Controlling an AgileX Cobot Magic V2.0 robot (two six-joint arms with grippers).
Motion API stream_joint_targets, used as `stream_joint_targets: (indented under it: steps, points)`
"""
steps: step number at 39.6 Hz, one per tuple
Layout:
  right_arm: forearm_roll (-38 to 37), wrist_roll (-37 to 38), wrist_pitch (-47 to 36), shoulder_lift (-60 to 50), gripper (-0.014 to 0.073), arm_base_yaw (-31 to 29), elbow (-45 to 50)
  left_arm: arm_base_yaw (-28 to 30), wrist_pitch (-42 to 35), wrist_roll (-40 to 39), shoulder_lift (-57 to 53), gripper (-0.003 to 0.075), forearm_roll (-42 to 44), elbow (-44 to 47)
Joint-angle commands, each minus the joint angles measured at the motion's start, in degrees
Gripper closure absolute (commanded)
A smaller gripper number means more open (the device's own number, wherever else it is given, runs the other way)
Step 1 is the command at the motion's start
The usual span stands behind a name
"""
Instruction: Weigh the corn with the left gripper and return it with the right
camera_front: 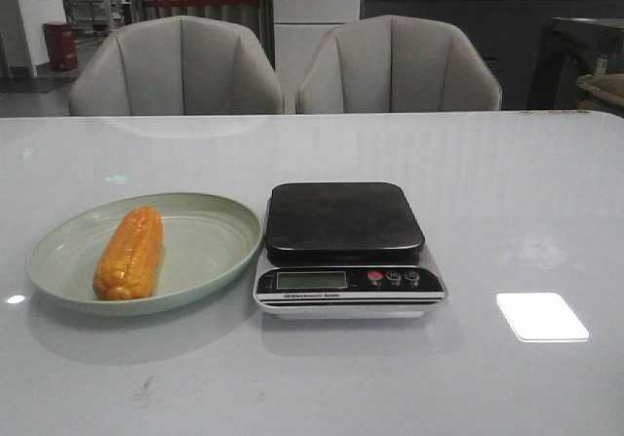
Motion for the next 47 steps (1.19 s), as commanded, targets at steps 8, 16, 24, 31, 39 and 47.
stream_joint_targets:
  steps: [8,16,24,31,39,47]
  points:
    - [0.01,-0.35,-6.14,-1.17,0.0435,-0.39,0.72,0.14,-4.74,-0.1,-1.19,0.0607,-0.49,1.75]
    - [0.01,-0.35,-5.57,-1.17,0.0435,-0.39,0.76,0.14,-4.74,-0.1,-1.19,0.0607,-0.49,1.75]
    - [0.01,-0.35,-5.57,-1.17,0.0435,-0.39,0.76,0.14,-4.74,-0.1,-1.19,0.0607,-0.49,1.75]
    - [0.01,-0.35,-5.57,-1.17,0.0435,-0.39,0.76,0.14,-4.74,-0.1,-1.19,0.0607,-0.49,1.75]
    - [0.01,-0.35,-5.57,-1.17,0.0435,-0.39,0.76,0.14,-4.74,-0.1,-1.19,0.0607,-0.49,1.75]
    - [0.01,-0.35,-5.57,-1.17,0.0435,-0.39,0.76,0.14,-4.74,-0.1,-1.19,0.0607,-0.49,1.75]
